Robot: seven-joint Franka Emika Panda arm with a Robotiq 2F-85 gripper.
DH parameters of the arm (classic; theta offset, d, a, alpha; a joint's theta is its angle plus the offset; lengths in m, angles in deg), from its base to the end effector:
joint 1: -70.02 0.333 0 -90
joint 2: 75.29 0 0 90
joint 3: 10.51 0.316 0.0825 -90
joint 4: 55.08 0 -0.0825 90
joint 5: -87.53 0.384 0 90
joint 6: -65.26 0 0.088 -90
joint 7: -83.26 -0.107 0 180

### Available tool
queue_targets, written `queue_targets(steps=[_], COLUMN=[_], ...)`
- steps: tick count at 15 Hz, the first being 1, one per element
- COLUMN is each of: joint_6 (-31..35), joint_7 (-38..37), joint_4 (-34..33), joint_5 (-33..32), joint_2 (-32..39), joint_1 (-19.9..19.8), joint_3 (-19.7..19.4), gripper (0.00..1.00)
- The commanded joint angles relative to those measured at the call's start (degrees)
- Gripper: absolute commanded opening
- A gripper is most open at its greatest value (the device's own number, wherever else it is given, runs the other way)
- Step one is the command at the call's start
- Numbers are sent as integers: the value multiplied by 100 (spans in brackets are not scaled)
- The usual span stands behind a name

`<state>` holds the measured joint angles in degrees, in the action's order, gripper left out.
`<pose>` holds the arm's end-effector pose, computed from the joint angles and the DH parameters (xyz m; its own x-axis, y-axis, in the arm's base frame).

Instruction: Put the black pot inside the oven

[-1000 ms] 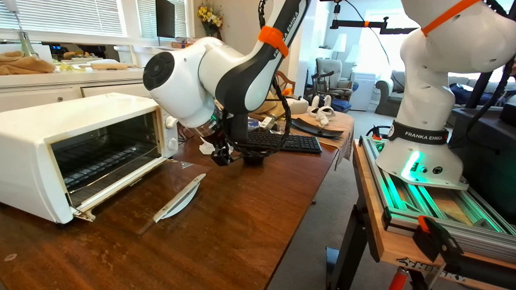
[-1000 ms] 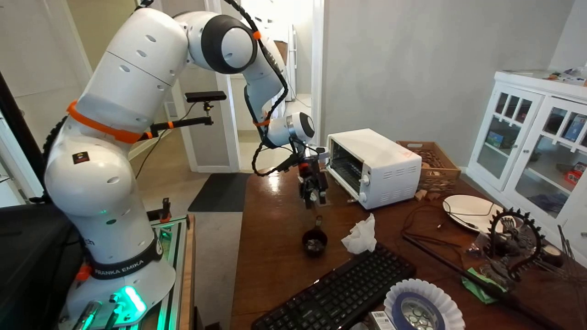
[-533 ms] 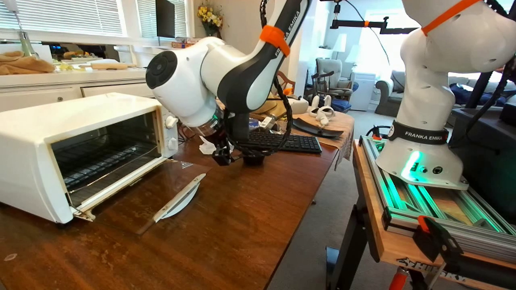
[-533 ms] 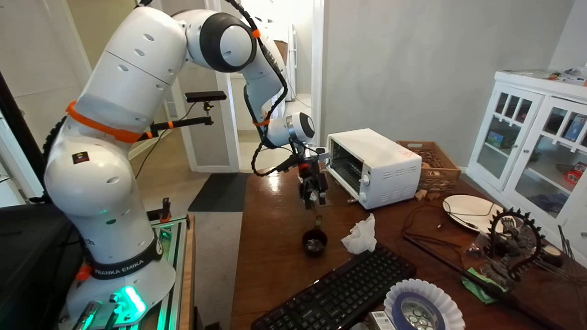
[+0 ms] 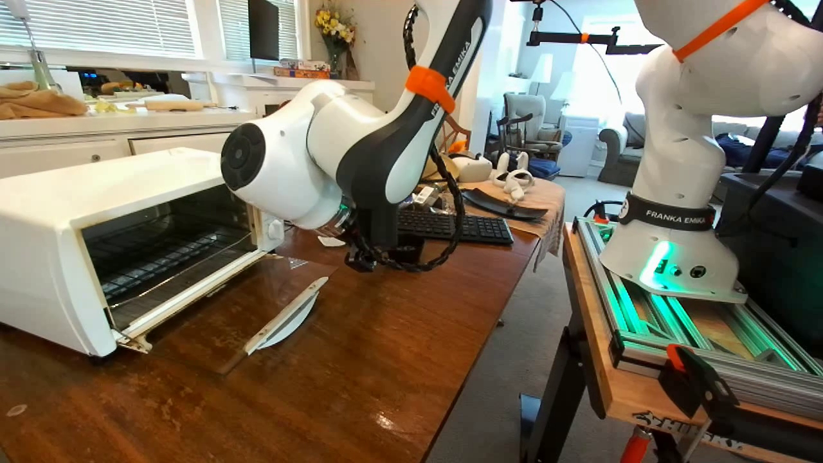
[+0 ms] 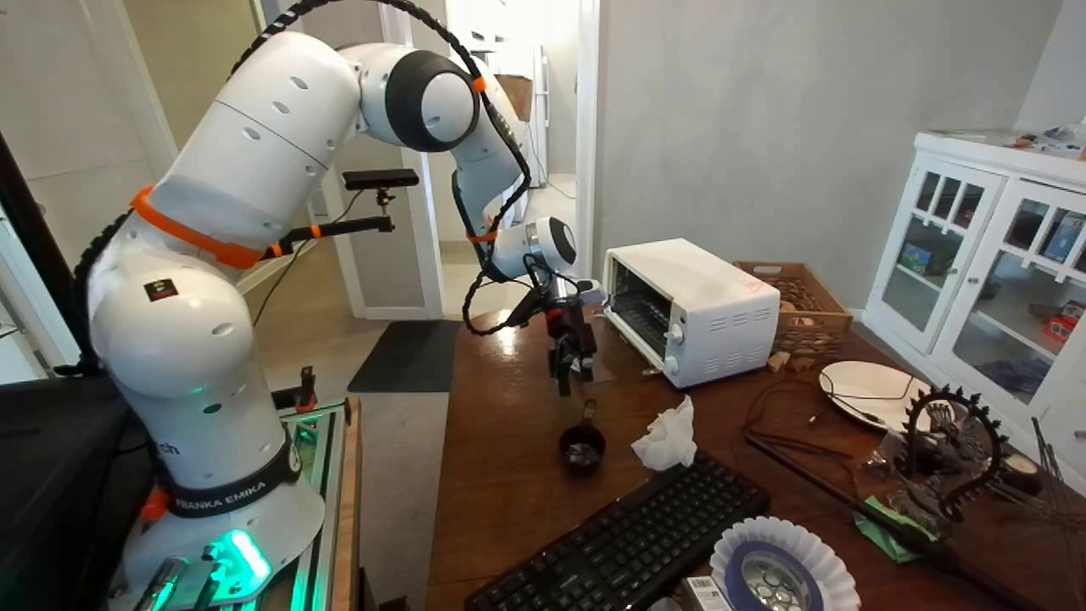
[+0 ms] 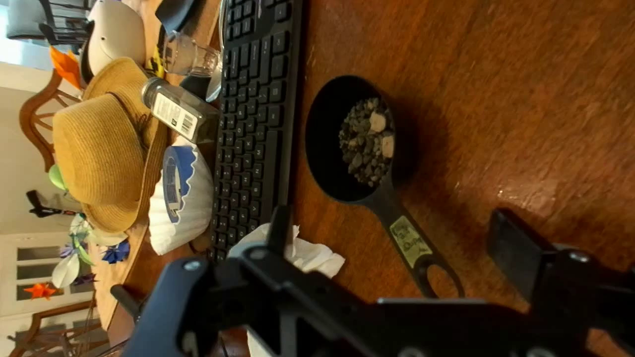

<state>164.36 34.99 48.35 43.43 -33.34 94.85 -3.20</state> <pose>0.5104 0.2450 0.1185 0.9699 0.0521 -0.2380 0.2212 -0.5980 0.7704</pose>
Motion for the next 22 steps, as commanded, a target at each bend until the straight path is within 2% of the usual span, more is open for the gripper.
queue_targets(steps=[1, 15, 22], joint_6=[-538, -1588, -1471], joint_7=[-128, 678, 581], joint_4=[-644, -1897, -1962], joint_5=[24, -906, -912], joint_2=[567, 1639, 1798], joint_1=[288, 759, 715], joint_3=[-86, -164, -157], gripper=[100, 100, 100])
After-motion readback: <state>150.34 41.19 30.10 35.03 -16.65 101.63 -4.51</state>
